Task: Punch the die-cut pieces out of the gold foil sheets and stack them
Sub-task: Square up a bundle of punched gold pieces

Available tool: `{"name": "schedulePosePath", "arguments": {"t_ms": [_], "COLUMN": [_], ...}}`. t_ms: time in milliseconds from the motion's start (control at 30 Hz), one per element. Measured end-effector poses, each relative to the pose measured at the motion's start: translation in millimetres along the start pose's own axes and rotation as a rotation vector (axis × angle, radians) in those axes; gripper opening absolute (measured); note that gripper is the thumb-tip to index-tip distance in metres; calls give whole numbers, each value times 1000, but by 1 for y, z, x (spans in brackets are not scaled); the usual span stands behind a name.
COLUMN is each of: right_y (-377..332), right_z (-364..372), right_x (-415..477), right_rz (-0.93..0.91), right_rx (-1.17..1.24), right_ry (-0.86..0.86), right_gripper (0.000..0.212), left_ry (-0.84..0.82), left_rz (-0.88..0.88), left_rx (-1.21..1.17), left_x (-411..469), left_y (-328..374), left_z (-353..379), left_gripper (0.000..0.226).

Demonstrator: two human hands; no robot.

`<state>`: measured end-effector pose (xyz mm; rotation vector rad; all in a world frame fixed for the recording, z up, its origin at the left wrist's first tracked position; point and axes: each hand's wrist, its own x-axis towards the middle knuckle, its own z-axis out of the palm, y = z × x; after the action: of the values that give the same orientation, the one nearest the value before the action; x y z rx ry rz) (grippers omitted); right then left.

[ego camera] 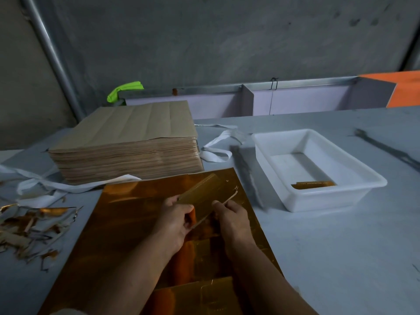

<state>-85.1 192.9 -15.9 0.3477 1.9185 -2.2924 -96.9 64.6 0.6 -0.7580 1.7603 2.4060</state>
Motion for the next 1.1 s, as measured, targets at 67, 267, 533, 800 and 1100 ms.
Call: {"name": "schedulePosePath", "arguments": {"t_ms": [67, 267, 533, 800, 1100], "right_y": [-3, -8, -13, -20, -26], "right_z": [-4, -14, -29, -32, -31], "right_x": [2, 2, 0, 8, 15], "right_rz": [6, -49, -51, -99, -70], "right_rx": [-21, -129, 170, 26, -4], "right_ry": [19, -62, -138, 5, 137], "right_gripper": [16, 12, 36, 21, 29], "left_ry": [-37, -256, -365, -313, -367], "left_rz": [-13, 85, 140, 408, 418], "left_rx": [57, 569, 530, 800, 885], "left_x": [-3, -10, -13, -19, -22], "left_y": [2, 28, 24, 15, 10], "left_z": [-3, -11, -14, -5, -4], "left_gripper": [32, 38, 40, 48, 50]}}
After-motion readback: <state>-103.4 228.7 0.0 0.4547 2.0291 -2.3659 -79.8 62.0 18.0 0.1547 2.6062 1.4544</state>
